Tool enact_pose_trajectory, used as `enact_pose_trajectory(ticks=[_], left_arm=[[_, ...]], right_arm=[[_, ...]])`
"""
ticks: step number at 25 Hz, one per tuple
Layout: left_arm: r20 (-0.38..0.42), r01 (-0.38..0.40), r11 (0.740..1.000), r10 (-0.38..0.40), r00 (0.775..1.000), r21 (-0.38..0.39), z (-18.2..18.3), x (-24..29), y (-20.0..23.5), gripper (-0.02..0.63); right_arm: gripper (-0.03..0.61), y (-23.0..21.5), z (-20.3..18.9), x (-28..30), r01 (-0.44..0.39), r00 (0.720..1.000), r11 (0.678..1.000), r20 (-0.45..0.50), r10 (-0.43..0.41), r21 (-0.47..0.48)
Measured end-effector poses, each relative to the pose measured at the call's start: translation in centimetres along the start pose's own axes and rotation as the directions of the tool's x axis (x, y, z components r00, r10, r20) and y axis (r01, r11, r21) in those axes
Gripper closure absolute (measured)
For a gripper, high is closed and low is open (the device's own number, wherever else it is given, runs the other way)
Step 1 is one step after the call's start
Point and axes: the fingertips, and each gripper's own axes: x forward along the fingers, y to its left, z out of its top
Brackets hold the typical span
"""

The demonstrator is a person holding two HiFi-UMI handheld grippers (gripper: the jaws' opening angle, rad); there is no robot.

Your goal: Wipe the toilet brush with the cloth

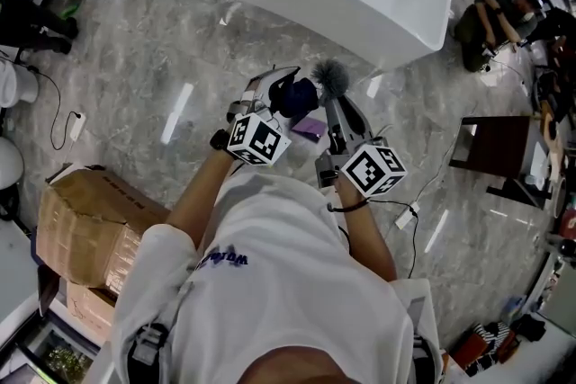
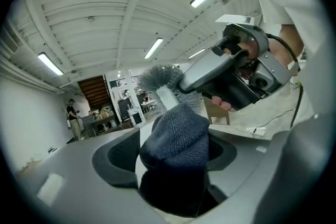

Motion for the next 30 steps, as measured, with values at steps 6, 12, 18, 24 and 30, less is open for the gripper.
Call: enact_pose_trajectory(ticks=[6,12,18,24,30], left_arm=[[-0.002,0.052,0.997,-0.052,0.999,-0.048,-1.1,1.7,-2.3,0.302],[0.075,0.053,0.976,-0.038,0.996,-0.212,-0.3,2.7,-2.3,0.393],[0.041,0.033,0.981,-0.026,0.999,-0.189,0.6,2.2,-1.4,0.520],[-0.012,0.022,0.989,-0.024,1.000,-0.144,0.8,2.0,-1.3,0.526],[-0.012,0.042,0.997,-0.043,0.999,-0.060,1.7,1.9,-2.7,0.528]], right_arm=[[0.545,0.4,0.1,-0.5,-0.014,1.000,1.000,-0.002,0.014,-0.026],[0.545,0.2,1.0,-1.0,-0.068,0.998,0.984,0.023,0.065,0.162],[0.532,0.6,1.9,-1.5,-0.047,0.999,0.999,0.014,0.048,-0.024],[0.283,0.6,1.8,-0.8,0.037,0.998,0.937,-0.026,-0.049,-0.346],[0.229,-0.9,2.0,1.1,0.103,0.991,0.906,-0.038,-0.130,-0.410]])
